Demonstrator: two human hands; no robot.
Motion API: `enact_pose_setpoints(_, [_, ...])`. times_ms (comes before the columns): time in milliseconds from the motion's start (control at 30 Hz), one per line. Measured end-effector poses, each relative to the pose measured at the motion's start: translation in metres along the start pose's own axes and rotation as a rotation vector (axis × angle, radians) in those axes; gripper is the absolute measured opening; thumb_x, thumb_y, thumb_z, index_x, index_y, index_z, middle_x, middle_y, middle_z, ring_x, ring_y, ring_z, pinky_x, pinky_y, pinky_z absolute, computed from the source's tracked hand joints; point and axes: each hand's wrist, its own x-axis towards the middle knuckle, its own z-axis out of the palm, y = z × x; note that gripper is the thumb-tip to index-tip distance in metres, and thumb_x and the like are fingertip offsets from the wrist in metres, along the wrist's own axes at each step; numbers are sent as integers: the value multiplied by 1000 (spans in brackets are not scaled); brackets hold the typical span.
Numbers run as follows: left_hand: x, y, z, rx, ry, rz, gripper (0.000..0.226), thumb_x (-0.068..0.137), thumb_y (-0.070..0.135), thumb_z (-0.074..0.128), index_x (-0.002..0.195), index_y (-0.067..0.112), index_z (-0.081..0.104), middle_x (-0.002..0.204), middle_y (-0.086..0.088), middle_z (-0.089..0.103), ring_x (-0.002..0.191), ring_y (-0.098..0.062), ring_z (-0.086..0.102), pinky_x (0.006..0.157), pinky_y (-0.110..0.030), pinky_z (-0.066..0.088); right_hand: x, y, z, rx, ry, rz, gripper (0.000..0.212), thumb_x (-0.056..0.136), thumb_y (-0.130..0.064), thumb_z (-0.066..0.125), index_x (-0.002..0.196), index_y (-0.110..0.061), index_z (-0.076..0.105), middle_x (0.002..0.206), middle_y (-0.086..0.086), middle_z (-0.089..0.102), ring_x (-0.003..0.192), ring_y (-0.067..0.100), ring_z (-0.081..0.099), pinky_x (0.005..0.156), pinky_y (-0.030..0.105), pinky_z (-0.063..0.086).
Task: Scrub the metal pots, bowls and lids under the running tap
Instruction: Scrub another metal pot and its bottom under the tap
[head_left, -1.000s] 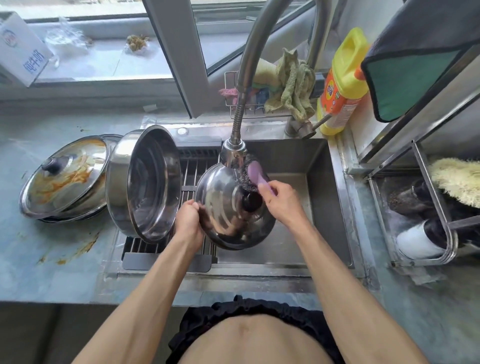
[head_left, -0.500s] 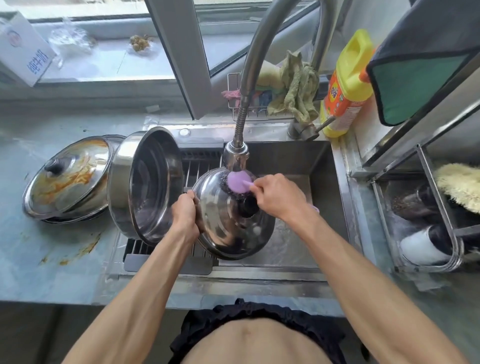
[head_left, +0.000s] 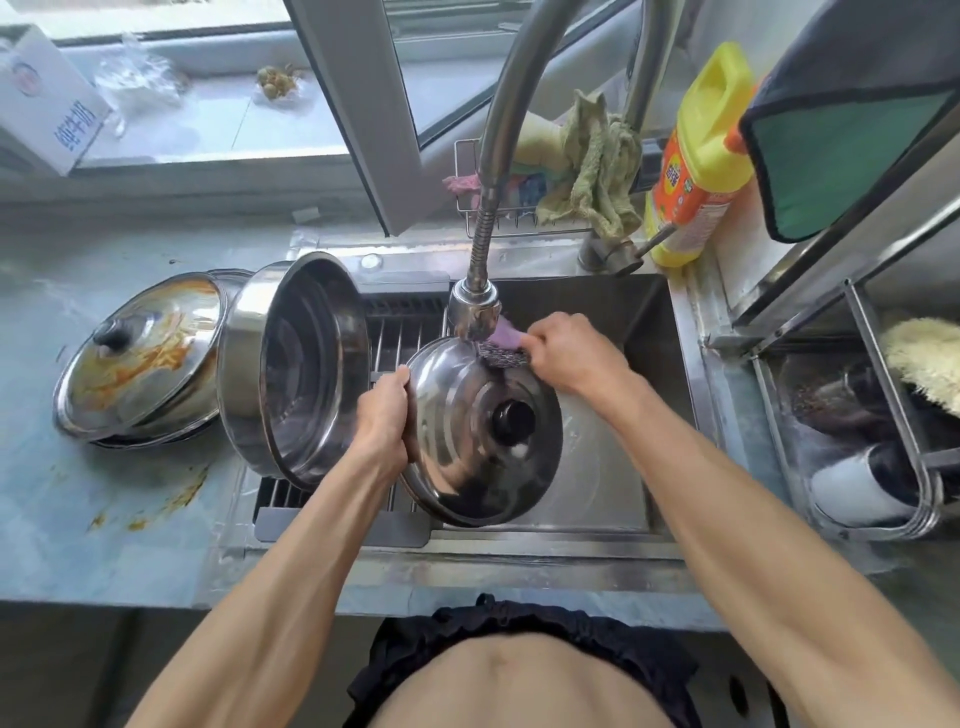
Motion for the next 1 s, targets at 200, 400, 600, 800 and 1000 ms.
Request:
enact_pose_setpoints(200, [20, -6, -16, -184, -14, -108, 10, 69, 26, 59, 79, 28, 60, 97, -3, 59, 82, -25, 57, 78, -43, 55, -18, 55, 25, 150, 19, 121, 47, 97, -32, 53, 55, -12, 49, 51, 1, 47, 62, 33, 45, 58, 38, 37])
enact_pose_setpoints(400, [18, 2, 11, -195, -103, -145, 13, 79, 34, 60, 74, 24, 66, 105, 0, 69, 94, -26, 65, 100, -44, 51, -36, 68, 41, 517, 235, 402, 40, 99, -24, 51, 66, -2, 54, 55, 5, 44, 62, 27, 42, 54, 34, 28])
enact_pose_setpoints(600, [13, -2, 23, -116, -286, -116, 39, 105, 32, 37, 98, 14, 70, 104, -11, 76, 93, -29, 71, 85, -40, 56, -56, 69, 23, 745, 264, 445, 36, 98, -36, 55, 72, -11, 56, 57, 2, 44, 49, 17, 37, 48, 26, 27])
enact_pose_setpoints(800, [15, 1, 27, -160, -387, 63, 44, 108, 33, 38, 103, 12, 76, 119, -15, 73, 107, -30, 69, 102, -44, 53, -71, 74, 14, 796, 257, 491, 39, 99, -36, 54, 69, -12, 49, 58, 5, 42, 44, 15, 36, 43, 25, 28])
enact_pose_setpoints(1000, [-5, -11, 33, 384, -433, 405, 20, 95, 25, 69, 82, 12, 63, 77, -3, 66, 67, -15, 60, 61, -26, 46, -72, 64, 5, 887, 286, 577, 32, 95, -39, 60, 81, -11, 59, 75, 6, 67, 41, 13, 39, 39, 23, 30])
